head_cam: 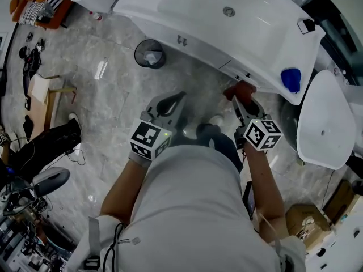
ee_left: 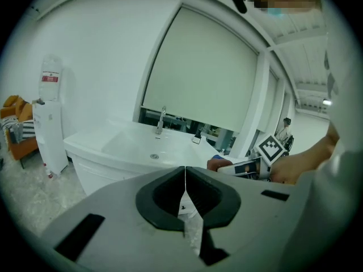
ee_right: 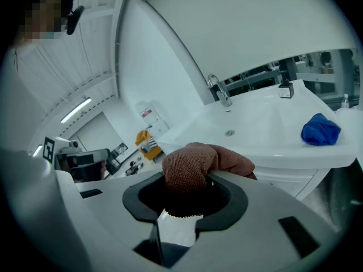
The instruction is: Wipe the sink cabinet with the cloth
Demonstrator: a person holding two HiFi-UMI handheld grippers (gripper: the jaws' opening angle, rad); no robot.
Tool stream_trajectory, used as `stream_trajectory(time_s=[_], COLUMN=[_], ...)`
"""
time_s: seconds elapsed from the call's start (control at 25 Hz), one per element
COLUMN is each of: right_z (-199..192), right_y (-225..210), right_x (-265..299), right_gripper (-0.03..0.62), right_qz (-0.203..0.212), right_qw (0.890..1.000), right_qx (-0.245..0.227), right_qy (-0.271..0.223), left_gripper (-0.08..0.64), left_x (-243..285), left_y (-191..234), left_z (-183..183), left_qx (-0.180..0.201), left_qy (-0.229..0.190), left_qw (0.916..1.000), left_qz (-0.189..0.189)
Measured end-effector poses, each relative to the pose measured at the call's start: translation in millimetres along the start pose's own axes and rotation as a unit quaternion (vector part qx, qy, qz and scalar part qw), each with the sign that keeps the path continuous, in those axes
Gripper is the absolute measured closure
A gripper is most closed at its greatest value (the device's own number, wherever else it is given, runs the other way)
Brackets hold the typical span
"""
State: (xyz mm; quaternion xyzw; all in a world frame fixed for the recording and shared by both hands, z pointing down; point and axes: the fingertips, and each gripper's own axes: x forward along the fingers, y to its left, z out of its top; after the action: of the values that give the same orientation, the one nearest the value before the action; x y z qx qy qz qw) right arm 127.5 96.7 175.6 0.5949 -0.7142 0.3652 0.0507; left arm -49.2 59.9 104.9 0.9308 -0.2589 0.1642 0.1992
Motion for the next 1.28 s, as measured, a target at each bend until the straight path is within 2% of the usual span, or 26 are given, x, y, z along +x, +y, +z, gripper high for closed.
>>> stream_trajectory(time_s=[0.24,0.52,0.64,1.08,1.28], right_z=[-26,-45,-55,-73,-78], right_y=[-23,-71,-85,-136,-150], right_x=[41,90,109,173,193], right_gripper=[0.465,0.465,0.465,0.465,0.465], right_qz=[-0.017,-0.054,-0.067,-0.091,-0.106], right_qw=[0.999,0.996,0.995,0.993,0.992], right_qx=[-0.002,0.025,0.022,0.046,0.038], right_qy=[0.038,0.062,0.067,0.054,0.047], left_gripper=[0.548,0.548,0.548,0.548,0.548], left_x=[9,34,44,74,91], left_y=[26,45,50,87,97], left_z=[-27,-66,-82,-145,-172], left_qx=[0.005,-0.033,-0.049,-0.086,-0.099], left_qy=[0.024,0.036,0.040,0.058,0.062], left_qw=[0.9997,0.9987,0.9979,0.9942,0.9928], left_qz=[-0.001,0.013,0.015,0.027,0.025])
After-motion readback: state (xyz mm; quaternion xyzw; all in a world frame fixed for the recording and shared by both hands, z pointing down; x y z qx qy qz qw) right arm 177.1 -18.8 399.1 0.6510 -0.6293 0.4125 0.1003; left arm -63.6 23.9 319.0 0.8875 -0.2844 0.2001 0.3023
